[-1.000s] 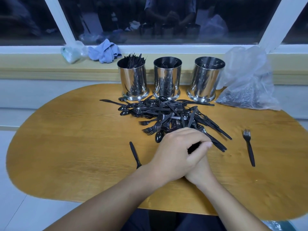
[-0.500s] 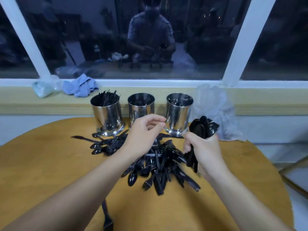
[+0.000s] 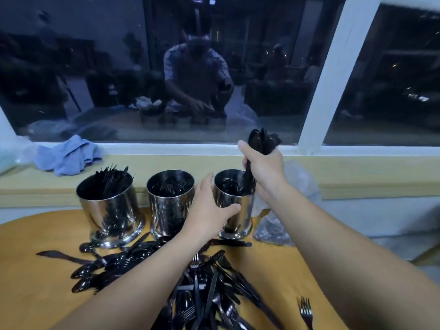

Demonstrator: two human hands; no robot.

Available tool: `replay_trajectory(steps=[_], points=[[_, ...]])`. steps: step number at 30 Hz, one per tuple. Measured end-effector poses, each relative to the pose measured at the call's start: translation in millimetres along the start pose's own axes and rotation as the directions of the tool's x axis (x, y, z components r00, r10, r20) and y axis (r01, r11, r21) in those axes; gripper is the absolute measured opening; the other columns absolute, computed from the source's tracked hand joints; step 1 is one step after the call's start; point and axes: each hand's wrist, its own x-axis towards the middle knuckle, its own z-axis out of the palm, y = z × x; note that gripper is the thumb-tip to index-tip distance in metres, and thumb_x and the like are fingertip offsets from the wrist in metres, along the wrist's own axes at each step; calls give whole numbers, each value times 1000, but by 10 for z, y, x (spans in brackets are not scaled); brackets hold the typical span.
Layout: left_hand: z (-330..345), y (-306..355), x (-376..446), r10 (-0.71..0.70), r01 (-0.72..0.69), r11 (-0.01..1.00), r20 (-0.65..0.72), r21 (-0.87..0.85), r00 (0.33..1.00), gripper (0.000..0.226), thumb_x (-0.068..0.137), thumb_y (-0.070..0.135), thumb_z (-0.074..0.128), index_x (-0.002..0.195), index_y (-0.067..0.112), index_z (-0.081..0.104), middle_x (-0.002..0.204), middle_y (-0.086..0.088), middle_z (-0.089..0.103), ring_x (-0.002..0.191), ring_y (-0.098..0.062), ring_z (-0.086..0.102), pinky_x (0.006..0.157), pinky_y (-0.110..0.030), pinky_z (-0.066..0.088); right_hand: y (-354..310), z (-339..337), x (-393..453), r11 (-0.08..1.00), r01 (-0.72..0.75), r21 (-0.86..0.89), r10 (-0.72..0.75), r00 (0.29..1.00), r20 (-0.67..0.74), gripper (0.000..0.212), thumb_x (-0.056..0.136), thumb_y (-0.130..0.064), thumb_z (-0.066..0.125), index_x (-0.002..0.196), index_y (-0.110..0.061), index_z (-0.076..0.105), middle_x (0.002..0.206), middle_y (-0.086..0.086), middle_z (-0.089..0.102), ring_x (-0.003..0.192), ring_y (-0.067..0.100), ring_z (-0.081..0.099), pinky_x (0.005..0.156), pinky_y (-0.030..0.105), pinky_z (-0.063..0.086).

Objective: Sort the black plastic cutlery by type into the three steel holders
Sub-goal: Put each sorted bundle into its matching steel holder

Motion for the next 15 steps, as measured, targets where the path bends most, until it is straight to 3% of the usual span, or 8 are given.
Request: replay_trajectory(steps=[5,7,9,11,15], points=[[166,-122,163,-10,10,1000,-2,3,1000,125,87,41,94,177,26,9,178,8,24,156,-7,32,115,-22,27,338,278,329,995,9,-101,-10,1000,-8,36,80,-28,95,103,-14,71,74,1,71,66,14,65,83,48,64],[217,-184,189,-4,4,1000,-34,-26,999,113,83,40,96,171,33,24,169,11,35,153,-8,41,112,-19,34,457,355,380,983,15,-184,-18,1000,-11,37,76,-25,97,103,-17,72,81,-1,76,71,15,70,86,47,64],[251,-245,211,-1,-4,998,-68,-68,998,89,79,38,98,150,40,44,148,12,50,131,4,56,102,-22,48,560,409,406,930,9,-368,-20,999,-25,44,68,-29,97,104,-19,73,91,-2,78,83,20,75,86,43,65],[277,-296,229,-2,-5,997,-86,-81,996,81,77,36,99,142,40,50,138,12,54,117,13,58,102,-30,55,596,412,410,841,-17,-540,-9,999,-45,46,65,-26,95,103,-18,71,92,-2,76,89,24,75,82,39,63],[294,-335,238,28,-34,995,-72,-90,997,90,83,39,96,157,43,44,152,12,50,127,2,60,110,-32,52,507,350,443,727,-112,-677,163,987,12,49,60,-20,96,101,-9,71,93,6,76,87,27,75,80,39,65]])
